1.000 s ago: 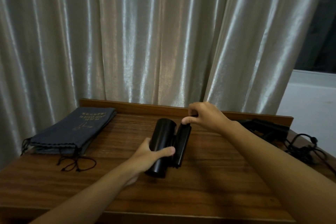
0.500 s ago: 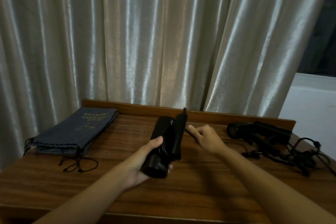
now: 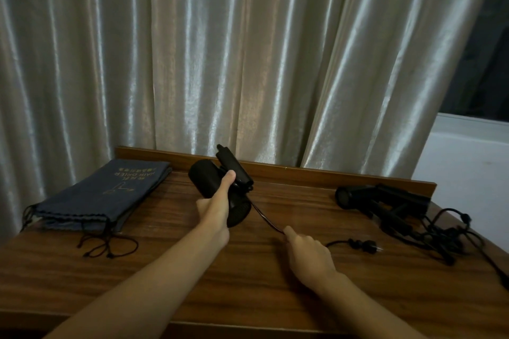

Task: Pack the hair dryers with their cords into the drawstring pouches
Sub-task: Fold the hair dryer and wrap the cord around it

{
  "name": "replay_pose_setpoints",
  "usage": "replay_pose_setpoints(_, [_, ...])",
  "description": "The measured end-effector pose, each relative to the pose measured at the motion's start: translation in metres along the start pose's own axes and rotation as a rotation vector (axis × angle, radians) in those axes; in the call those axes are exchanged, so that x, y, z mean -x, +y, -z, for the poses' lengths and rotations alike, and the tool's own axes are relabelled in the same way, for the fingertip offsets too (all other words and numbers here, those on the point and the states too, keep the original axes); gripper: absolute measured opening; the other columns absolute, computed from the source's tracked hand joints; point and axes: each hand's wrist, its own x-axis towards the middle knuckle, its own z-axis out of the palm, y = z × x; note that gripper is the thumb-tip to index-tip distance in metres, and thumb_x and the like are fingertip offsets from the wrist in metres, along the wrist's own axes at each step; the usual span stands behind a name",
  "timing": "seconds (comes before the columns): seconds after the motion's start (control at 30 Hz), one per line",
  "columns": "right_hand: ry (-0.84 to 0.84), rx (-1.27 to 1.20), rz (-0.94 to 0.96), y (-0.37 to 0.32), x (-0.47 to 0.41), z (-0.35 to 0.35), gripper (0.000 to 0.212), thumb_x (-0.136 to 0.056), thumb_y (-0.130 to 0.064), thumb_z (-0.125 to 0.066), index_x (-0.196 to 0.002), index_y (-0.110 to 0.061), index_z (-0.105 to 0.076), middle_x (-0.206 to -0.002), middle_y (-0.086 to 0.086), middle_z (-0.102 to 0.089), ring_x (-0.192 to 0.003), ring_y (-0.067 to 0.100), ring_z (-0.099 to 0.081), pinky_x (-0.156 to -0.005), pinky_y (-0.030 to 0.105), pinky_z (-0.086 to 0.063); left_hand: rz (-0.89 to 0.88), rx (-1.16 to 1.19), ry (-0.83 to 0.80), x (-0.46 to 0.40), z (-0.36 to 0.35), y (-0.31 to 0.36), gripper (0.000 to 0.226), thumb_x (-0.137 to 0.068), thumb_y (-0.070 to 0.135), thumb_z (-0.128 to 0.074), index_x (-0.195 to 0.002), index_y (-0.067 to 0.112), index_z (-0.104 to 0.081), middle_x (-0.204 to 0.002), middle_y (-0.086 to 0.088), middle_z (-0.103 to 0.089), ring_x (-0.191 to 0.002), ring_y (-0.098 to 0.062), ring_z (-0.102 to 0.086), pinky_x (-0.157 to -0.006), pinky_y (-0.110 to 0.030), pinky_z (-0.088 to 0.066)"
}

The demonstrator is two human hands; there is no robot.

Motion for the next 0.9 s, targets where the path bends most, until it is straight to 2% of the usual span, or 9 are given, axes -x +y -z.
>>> replay_pose_setpoints(0.07, [0.007, 0.000, -0.026, 0.010, 0.006, -0.001, 0.016, -0.105, -0.024, -0.039, -0.120, -0.028, -0.044, -0.096, -0.006, -0.064, -0.082, 0.010, -0.064, -0.070, 0.028, -0.056, -0.075, -0.006, 0.094, -0.004, -0.004, -0.003, 0.075, -0.061, 0.045, -0.087, -0.114, 0.018, -0.040, -0.097, -0.003, -0.059, -0.083, -0.019, -0.061, -0.074, -0.035, -0.052])
replay_pose_setpoints(0.17, [0.111, 0.147, 0.094, 0.023, 0.013, 0.002, 0.014, -0.103, -0.018, -0.040, -0.114, -0.026, -0.044, -0.101, -0.005, -0.063, -0.078, 0.011, -0.061, -0.061, 0.023, -0.044, -0.241, -0.051, 0.148, -0.008, -0.009, -0.012, 0.077, -0.061, 0.036, -0.090, -0.111, 0.030, -0.031, -0.092, 0.008, -0.052, -0.075, -0.004, -0.052, -0.074, -0.028, -0.047])
replay_pose_setpoints(0.3, [0.119, 0.289, 0.357, 0.027, 0.011, 0.026, 0.048, -0.097, -0.017, -0.056, -0.139, -0.027, -0.036, -0.119, -0.001, -0.052, -0.078, 0.009, -0.049, -0.068, 0.023, -0.047, -0.481, -0.382, 0.173, -0.013, -0.008, -0.023, 0.084, -0.060, 0.038, -0.090, -0.119, 0.028, -0.031, -0.100, 0.006, -0.050, -0.076, -0.008, -0.055, -0.058, -0.019, -0.042])
replay_pose_setpoints(0.37, [0.209, 0.357, 0.489, 0.026, 0.006, 0.048, 0.060, -0.084, -0.012, -0.074, -0.137, -0.022, -0.049, -0.112, 0.002, -0.060, -0.077, 0.012, -0.057, -0.063, 0.024, -0.051, -0.589, -0.587, 0.146, -0.016, -0.003, -0.029, 0.091, -0.059, 0.042, -0.090, -0.126, 0.023, -0.032, -0.105, 0.006, -0.051, -0.084, -0.014, -0.056, -0.057, -0.018, -0.037])
replay_pose_setpoints(0.47, [0.358, 0.393, 0.663, 0.020, -0.005, 0.083, 0.048, -0.068, -0.007, -0.086, -0.112, -0.014, -0.069, -0.091, 0.003, -0.067, -0.072, 0.016, -0.062, -0.058, 0.028, -0.056, -0.682, -0.808, -0.010, -0.018, 0.006, -0.032, 0.095, -0.058, 0.044, -0.090, -0.131, 0.023, -0.031, -0.111, 0.007, -0.051, -0.094, -0.013, -0.055, -0.066, -0.021, -0.043])
replay_pose_setpoints(0.57, [0.401, 0.378, 0.726, 0.011, -0.024, 0.112, 0.029, -0.072, -0.010, -0.084, -0.098, -0.012, -0.072, -0.083, 0.004, -0.067, -0.070, 0.018, -0.063, -0.056, 0.030, -0.055, -0.645, -0.910, -0.268, -0.017, 0.012, -0.029, 0.097, -0.058, 0.042, -0.091, -0.134, 0.026, -0.032, -0.119, 0.005, -0.054, -0.105, -0.017, -0.058, -0.085, -0.038, -0.055])
replay_pose_setpoints(0.7, [0.309, 0.370, 0.645, 0.007, -0.044, 0.140, 0.020, -0.092, -0.035, -0.066, -0.093, -0.016, -0.073, -0.086, 0.000, -0.069, -0.078, 0.018, -0.066, -0.060, 0.027, -0.045, -0.506, -0.954, -0.506, -0.011, 0.019, -0.022, 0.098, -0.053, 0.048, -0.091, -0.130, 0.031, -0.034, -0.118, 0.008, -0.054, -0.104, -0.011, -0.059, -0.085, -0.033, -0.057])
replay_pose_setpoints(0.8, [0.219, 0.357, 0.650, 0.007, -0.051, 0.141, 0.013, -0.094, -0.025, -0.064, -0.102, -0.019, -0.073, -0.095, -0.002, -0.069, -0.088, 0.016, -0.067, -0.068, 0.028, -0.050, -0.426, -0.979, -0.630, -0.005, 0.022, -0.014, 0.096, -0.052, 0.050, -0.091, -0.128, 0.032, -0.035, -0.118, 0.007, -0.054, -0.104, -0.012, -0.060, -0.082, -0.028, -0.057])
replay_pose_setpoints(0.9, [0.171, 0.260, 0.613, 0.010, -0.055, 0.144, 0.029, -0.095, -0.011, -0.062, -0.121, -0.021, -0.069, -0.108, -0.002, -0.065, -0.097, 0.013, -0.064, -0.084, 0.028, -0.053, -0.373, -1.060, -0.740, 0.002, 0.027, -0.008, 0.091, -0.052, 0.049, -0.091, -0.125, 0.036, -0.039, -0.119, 0.008, -0.054, -0.105, -0.013, -0.060, -0.083, -0.029, -0.057])
